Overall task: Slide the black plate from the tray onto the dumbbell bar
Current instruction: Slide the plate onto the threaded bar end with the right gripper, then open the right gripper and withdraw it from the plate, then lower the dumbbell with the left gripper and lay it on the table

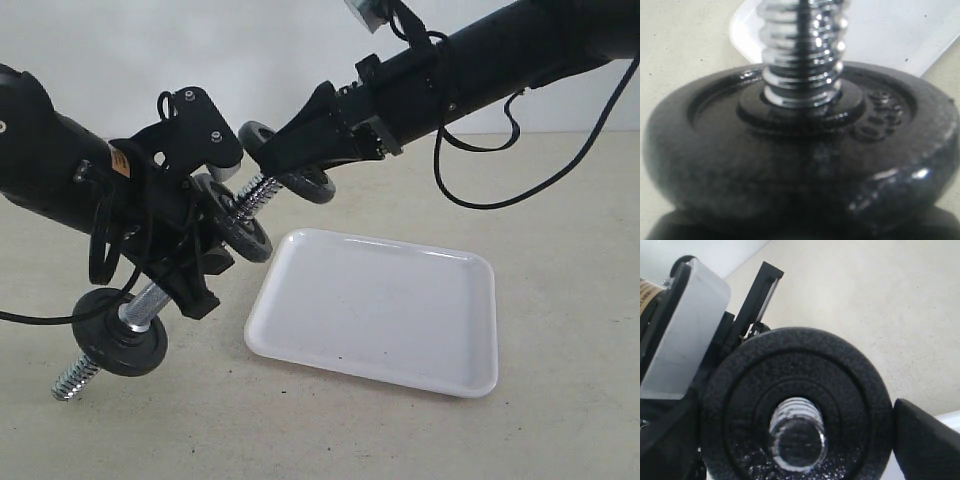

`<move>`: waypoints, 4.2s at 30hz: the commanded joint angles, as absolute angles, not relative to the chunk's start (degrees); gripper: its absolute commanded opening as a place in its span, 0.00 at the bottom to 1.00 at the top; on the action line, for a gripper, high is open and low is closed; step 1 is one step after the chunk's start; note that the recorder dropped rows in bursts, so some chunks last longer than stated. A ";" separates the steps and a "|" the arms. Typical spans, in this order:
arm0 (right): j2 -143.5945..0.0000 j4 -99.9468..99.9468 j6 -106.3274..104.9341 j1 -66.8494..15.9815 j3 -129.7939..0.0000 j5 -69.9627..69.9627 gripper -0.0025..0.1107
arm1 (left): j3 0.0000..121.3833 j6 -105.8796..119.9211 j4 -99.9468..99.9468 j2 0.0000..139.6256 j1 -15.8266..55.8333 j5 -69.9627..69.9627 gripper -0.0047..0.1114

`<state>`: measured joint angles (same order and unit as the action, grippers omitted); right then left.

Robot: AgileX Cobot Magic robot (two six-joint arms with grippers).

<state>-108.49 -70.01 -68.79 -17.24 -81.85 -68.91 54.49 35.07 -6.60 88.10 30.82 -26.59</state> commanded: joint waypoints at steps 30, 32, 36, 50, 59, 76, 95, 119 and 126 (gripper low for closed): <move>-107.53 -67.08 -63.67 -17.15 -82.59 -69.70 0.70 | 56.62 34.25 -6.61 84.99 31.21 -0.40 0.08; -107.53 -67.08 -63.67 -17.15 -82.59 -69.43 0.74 | 56.62 34.25 -6.61 84.99 31.21 -0.40 0.08; -107.53 -67.08 -63.25 -17.15 -82.59 -68.53 0.95 | 56.62 34.25 -6.61 84.99 31.21 -0.40 0.08; -107.53 -67.31 -63.63 -17.15 -82.59 -68.53 0.95 | 56.62 34.25 -6.61 84.99 31.21 -0.40 0.08; -107.53 -67.31 -63.75 -17.15 -82.59 -66.28 0.92 | 56.62 34.25 -6.61 84.99 31.21 -0.40 0.08; -104.45 -65.32 -57.71 -15.83 -82.73 -49.78 0.62 | 56.62 32.53 -6.61 84.99 25.59 -3.50 0.08; -104.45 -43.44 -50.87 -15.71 -82.73 -57.63 0.02 | 56.62 17.95 -6.61 85.46 22.88 -3.50 0.08; -104.56 -37.81 -49.17 -21.46 -82.62 -64.26 0.02 | 58.57 -8.91 -6.61 93.75 18.59 -3.69 0.08; -104.63 -34.19 -49.17 -27.72 -82.62 -62.93 0.02 | 60.89 -13.85 -6.61 94.72 18.59 -4.36 0.08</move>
<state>-105.04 -35.44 -48.97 -25.93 -82.53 -63.32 57.35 -11.01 -4.29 97.59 18.65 -30.34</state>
